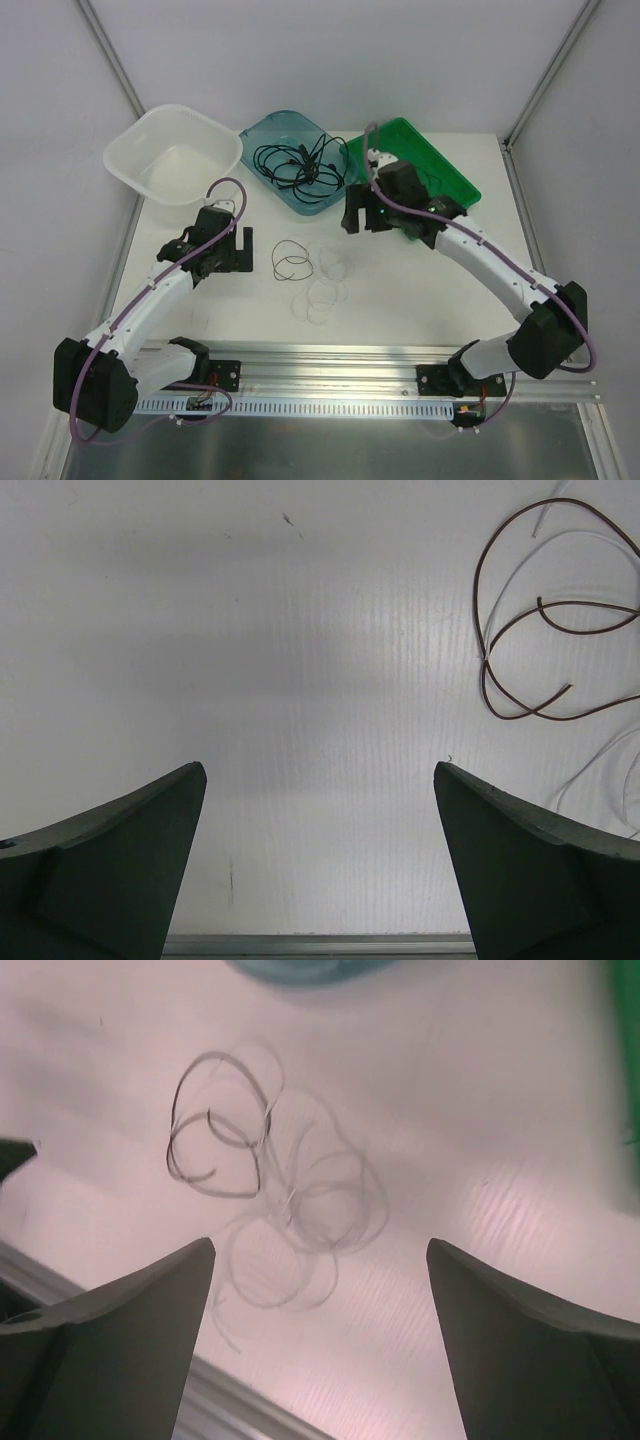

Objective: Untangle the cables

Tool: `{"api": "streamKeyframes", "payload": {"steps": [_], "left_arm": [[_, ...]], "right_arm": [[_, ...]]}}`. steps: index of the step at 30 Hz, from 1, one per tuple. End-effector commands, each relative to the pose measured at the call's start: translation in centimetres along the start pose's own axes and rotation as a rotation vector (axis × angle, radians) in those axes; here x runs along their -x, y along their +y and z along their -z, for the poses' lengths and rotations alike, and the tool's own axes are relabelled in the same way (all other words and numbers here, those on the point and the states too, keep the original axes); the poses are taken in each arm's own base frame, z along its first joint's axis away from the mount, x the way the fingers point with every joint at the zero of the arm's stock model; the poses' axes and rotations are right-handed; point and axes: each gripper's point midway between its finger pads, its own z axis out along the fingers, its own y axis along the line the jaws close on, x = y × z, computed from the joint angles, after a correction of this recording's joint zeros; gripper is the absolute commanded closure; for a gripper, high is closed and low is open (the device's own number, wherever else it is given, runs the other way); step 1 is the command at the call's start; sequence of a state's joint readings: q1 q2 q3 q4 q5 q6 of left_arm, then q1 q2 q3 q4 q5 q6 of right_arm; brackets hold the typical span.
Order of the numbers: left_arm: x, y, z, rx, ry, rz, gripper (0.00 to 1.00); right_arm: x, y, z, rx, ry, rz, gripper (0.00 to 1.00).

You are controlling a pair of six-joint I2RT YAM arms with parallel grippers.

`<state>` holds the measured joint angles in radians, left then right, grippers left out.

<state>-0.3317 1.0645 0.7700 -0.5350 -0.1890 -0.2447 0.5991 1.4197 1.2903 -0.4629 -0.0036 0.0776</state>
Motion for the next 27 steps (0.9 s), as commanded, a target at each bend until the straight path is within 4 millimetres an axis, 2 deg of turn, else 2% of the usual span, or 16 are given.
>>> {"api": "streamKeyframes", "payload": {"steps": [1, 3, 6, 8, 9, 11, 12, 18, 22, 25, 27], "left_arm": [[0.8, 0.0, 0.3, -0.008, -0.034, 0.003, 0.01], [0.9, 0.1, 0.4, -0.008, -0.038, 0.005, 0.01], [0.8, 0.1, 0.4, -0.005, -0.041, 0.003, 0.01], [0.8, 0.1, 0.4, -0.005, -0.041, 0.003, 0.01], [0.8, 0.1, 0.4, -0.007, -0.04, 0.006, 0.01], [0.9, 0.1, 0.5, -0.007, -0.043, 0.005, 0.01], [0.8, 0.1, 0.5, -0.008, -0.041, 0.006, 0.01], [0.8, 0.0, 0.3, -0.01, -0.036, 0.005, 0.01], [0.7, 0.1, 0.3, -0.007, -0.032, 0.003, 0.01], [0.7, 0.0, 0.3, -0.009, -0.03, 0.004, 0.01], [0.7, 0.1, 0.2, -0.007, -0.029, 0.003, 0.01]], "right_arm": [[-4.0, 2.7, -0.1, 0.006, 0.074, -0.02, 0.09], [-6.3, 4.3, -0.9, 0.028, 0.123, 0.008, 0.11], [-9.7, 5.3, -2.2, 0.018, 0.202, 0.03, 0.16], [-11.1, 5.8, -2.8, 0.018, 0.233, 0.042, 0.18], [-12.7, 6.2, -3.5, 0.014, 0.264, 0.051, 0.19], [-13.8, 6.4, -4.2, 0.002, 0.285, 0.057, 0.21], [-15.1, 6.4, -4.8, -0.016, 0.314, 0.064, 0.23], [-18.2, 6.3, -7.1, -0.085, 0.39, 0.109, 0.29], [-19.7, 5.3, -8.1, -0.167, 0.442, 0.141, 0.35], [-20.4, 3.9, -7.9, -0.235, 0.472, 0.165, 0.44], [-20.4, 3.0, -7.7, -0.274, 0.473, 0.178, 0.58]]}}
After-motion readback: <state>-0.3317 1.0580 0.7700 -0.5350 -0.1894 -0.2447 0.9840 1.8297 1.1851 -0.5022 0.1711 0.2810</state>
